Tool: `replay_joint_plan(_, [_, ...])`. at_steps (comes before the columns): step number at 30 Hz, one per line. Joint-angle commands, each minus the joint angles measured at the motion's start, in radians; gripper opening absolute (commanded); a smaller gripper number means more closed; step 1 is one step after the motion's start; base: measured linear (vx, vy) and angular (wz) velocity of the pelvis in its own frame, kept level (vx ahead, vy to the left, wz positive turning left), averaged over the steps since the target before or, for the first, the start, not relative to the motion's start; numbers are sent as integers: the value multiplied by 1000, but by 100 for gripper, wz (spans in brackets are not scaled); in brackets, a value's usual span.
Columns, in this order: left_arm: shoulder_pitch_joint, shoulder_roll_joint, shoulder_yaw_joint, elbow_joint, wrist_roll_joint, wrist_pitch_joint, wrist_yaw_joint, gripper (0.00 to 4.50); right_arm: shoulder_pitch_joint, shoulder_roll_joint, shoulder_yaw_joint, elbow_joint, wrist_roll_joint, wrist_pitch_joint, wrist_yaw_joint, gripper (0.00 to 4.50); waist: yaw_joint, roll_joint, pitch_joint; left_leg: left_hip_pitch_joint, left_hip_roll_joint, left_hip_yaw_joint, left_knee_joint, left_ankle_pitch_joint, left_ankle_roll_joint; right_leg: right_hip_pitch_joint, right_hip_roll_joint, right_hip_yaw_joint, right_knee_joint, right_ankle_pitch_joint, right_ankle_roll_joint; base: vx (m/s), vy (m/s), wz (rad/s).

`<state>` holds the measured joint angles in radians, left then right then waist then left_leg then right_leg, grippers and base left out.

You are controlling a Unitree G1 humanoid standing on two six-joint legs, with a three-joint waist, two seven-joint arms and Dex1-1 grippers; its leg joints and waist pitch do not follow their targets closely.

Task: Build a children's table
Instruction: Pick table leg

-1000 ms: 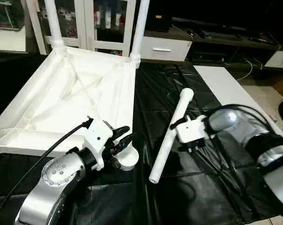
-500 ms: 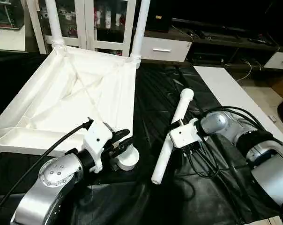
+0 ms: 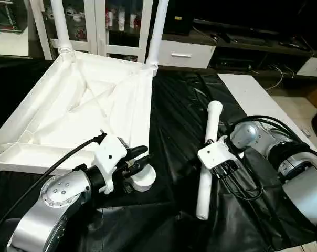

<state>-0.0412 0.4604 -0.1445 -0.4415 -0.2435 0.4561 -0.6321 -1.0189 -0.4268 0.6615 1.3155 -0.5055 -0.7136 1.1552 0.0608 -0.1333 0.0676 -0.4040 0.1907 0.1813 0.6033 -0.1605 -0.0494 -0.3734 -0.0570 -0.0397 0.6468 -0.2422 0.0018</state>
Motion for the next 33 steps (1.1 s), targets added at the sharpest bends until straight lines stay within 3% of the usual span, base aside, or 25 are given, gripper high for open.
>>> replay_joint_plan(1, [-7,-2,-19,-10,1,7,-8,126,-8,-20,10,14,-24,-14,9,324,-2,19,-51,36,53,-16,-72,-279,-5,13,-72,42,-77,-127,-233,0,0,0])
replay_joint_plan(21, [-11,3,-15,2,14,-13,4,126,13,-7,-23,19,-20,-21,0,174,-1,23,-56,36,54,-16,-71,-274,-3,15,-71,43,-74,-105,-235,0,0,0])
replay_joint_plan(22, [-16,1,-14,6,14,-15,5,126,18,-7,-40,20,-3,-15,13,174,-1,27,-57,36,54,-15,-71,-275,-4,15,-71,43,-74,-98,-237,0,0,0])
replay_joint_plan(29, [-33,-11,-7,22,16,-26,18,126,34,-19,-118,24,77,31,50,148,0,28,-61,35,54,-15,-68,-250,8,20,-70,42,-69,-43,-252,0,0,0])
replay_joint_plan(31, [-43,-19,-2,33,18,-31,26,126,42,-38,-149,23,104,38,61,146,1,39,-63,38,53,-15,-67,-244,10,20,-69,41,-67,-17,-262,0,0,0])
replay_joint_plan(33, [-46,-22,0,36,19,-33,29,126,44,-44,-157,22,109,38,61,145,2,36,-63,36,54,-15,-67,-240,11,23,-69,41,-66,-9,-267,0,0,0])
